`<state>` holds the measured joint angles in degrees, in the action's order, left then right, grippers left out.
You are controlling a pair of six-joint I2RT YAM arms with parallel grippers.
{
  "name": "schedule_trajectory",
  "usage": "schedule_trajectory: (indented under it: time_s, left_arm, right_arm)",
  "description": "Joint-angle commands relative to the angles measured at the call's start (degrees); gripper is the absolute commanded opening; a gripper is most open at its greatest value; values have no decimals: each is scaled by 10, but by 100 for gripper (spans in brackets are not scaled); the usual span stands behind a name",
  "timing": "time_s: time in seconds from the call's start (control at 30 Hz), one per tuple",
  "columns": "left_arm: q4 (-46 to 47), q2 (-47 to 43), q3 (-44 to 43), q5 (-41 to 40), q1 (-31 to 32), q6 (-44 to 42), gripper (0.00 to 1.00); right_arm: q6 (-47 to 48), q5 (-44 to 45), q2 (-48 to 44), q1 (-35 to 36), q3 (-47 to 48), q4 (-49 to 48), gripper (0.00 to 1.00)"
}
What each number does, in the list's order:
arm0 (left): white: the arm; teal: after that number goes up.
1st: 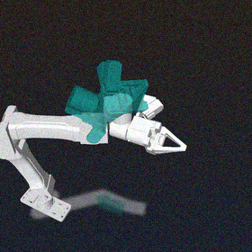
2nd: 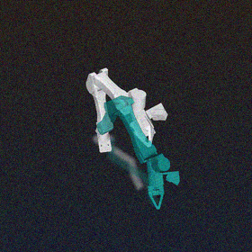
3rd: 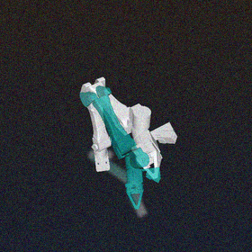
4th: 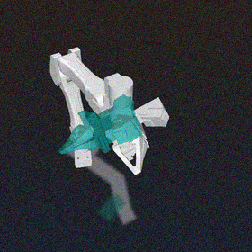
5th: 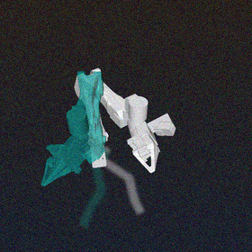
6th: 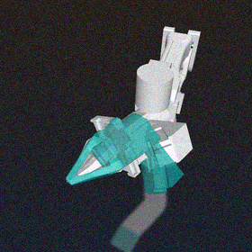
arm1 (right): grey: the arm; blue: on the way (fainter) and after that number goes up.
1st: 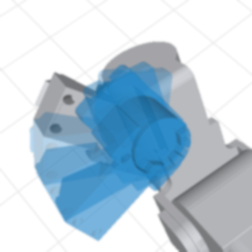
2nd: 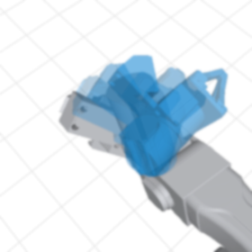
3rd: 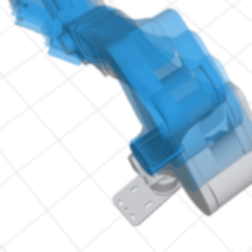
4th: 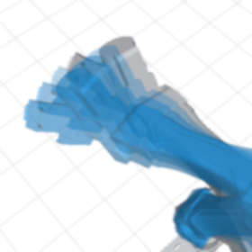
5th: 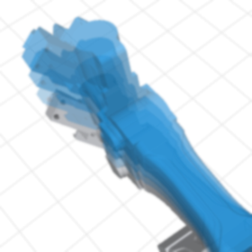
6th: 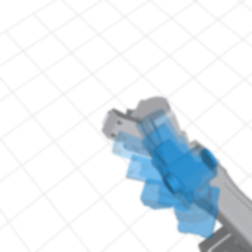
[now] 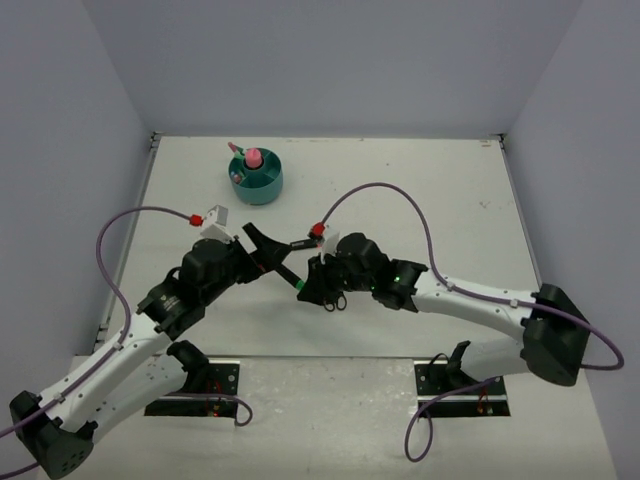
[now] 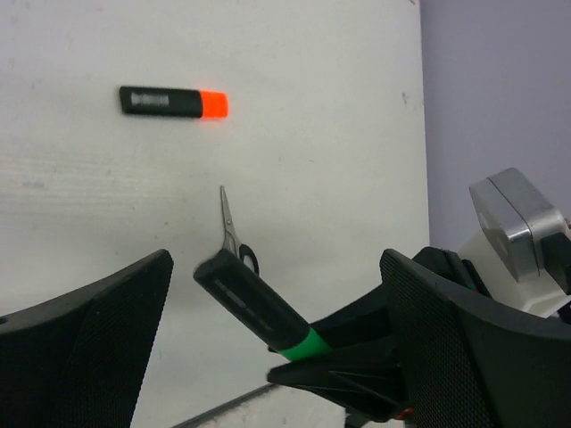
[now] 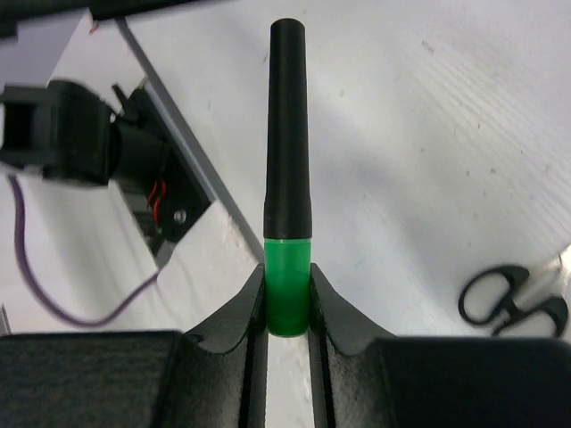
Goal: Sort the stationery into containers
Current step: Place the pen in the storage box.
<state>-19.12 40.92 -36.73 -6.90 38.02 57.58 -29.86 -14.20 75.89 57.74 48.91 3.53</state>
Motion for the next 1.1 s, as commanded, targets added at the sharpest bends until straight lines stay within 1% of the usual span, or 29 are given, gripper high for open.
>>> schedule_trajectory:
  time_s: [0.0, 0.07, 0.13, 0.17, 0.23, 0.27, 0.33, 0.37, 0.4, 0.47, 0.5, 0.57, 0.63, 0.7, 0.77, 0.87, 0.9, 0.93, 1.07]
  left_arm:
    - [38, -25, -51, 184, 3, -204, 100]
    - [94, -63, -34, 333, 3, -245, 100]
    - [215, -85, -9, 477, 4, -228, 100]
    - [256, -92, 3, 537, 4, -201, 100]
    - [349, -109, 38, 582, 4, -167, 99]
    - [370, -117, 54, 597, 4, -145, 99]
    - [421, -119, 66, 613, 3, -119, 98]
    - [444, -116, 71, 620, 3, -110, 96]
    - [470, -111, 76, 626, 4, -101, 92]
    - [484, -97, 74, 642, 4, -88, 85]
    - [481, -93, 71, 643, 4, -92, 81]
    - [413, -83, 57, 633, 4, -122, 78]
    - [374, -71, 49, 620, 4, -148, 74]
    - [353, -60, 50, 607, 4, -163, 73]
    - [313, -39, 50, 574, 5, -190, 73]
    - [315, -23, 58, 568, 4, -194, 73]
    - [319, -20, 58, 570, 4, -194, 68]
    - [326, -18, 58, 574, 5, -193, 58]
    - [355, -21, 58, 597, 6, -182, 12]
  right_arm:
    - [92, -81, -127, 3, -3, 136, 0]
    - [116, -150, -173, 3, -18, 171, 0]
    - [124, -208, -227, 3, -33, 165, 0]
    - [123, -226, -254, 3, -37, 160, 0]
    - [120, -234, -272, 3, -35, 157, 0]
    - [119, -233, -274, 3, -27, 161, 0]
    - [118, -231, -267, 3, -13, 169, 0]
    - [118, -231, -261, 3, -5, 171, 0]
    - [118, -232, -252, 3, 4, 173, 0]
    - [118, -231, -244, 3, 12, 170, 0]
    - [118, -232, -241, 3, 17, 170, 0]
    - [118, -237, -242, 2, 20, 163, 0]
    - [118, -239, -243, 3, 26, 163, 0]
    - [120, -239, -243, 3, 30, 165, 0]
    - [123, -242, -244, 3, 36, 167, 0]
    - [126, -246, -241, 2, 40, 173, 0]
    - [128, -240, -241, 2, 42, 175, 0]
    - [129, -235, -241, 3, 43, 176, 0]
    - [128, -209, -249, 3, 47, 172, 0]
